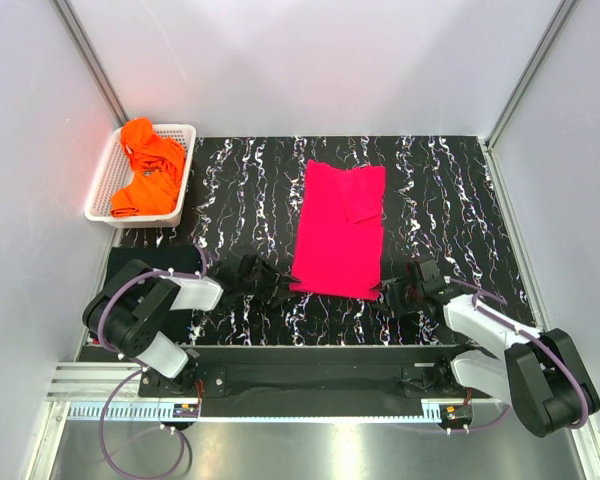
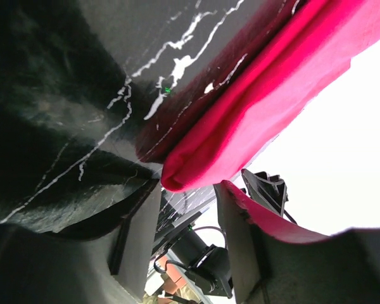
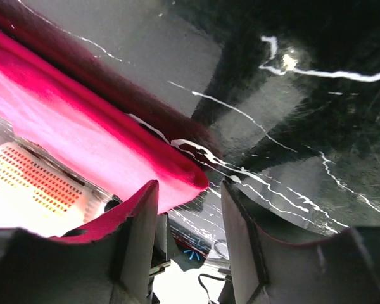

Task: Fold and stack the t-shirts
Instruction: Fold the tshirt

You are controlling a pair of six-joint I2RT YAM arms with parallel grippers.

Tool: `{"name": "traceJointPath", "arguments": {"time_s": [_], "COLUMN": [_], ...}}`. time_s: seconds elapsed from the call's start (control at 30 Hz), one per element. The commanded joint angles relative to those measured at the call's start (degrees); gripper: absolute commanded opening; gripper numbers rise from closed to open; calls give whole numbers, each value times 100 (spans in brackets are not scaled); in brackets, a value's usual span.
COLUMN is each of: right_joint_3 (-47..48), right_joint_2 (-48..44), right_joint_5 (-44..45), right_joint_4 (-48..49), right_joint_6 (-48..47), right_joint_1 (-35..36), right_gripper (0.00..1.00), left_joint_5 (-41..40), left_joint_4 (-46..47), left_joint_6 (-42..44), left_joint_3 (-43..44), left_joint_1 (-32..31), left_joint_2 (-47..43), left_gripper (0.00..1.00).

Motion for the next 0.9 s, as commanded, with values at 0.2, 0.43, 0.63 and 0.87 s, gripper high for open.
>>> {"name": "traceJointPath", "arguments": {"time_s": [0.2,0.43,0.63,0.87], "right_joint_3": [-84,31,-57,4], "right_joint_2": [146,349,410,656], "right_joint_5": [564,748,801,801], "right_joint_4": [-184,-175,-157,-8], "right_joint_6": [94,-126,-249,-609], "right_joint_1": [41,49,41,32], "right_gripper": [48,40,34,0], "left_joint_5": [-538,-520,-485,-476], "left_joint_4": [-427,-410,-295,-146], "left_joint_6": [77,148,192,209], "left_joint_3": [30,92,48,-58], "left_joint_1": [-5,13,21,21], "left_joint_2": [173,270,244,235], "left_gripper": [41,24,18,0]}}
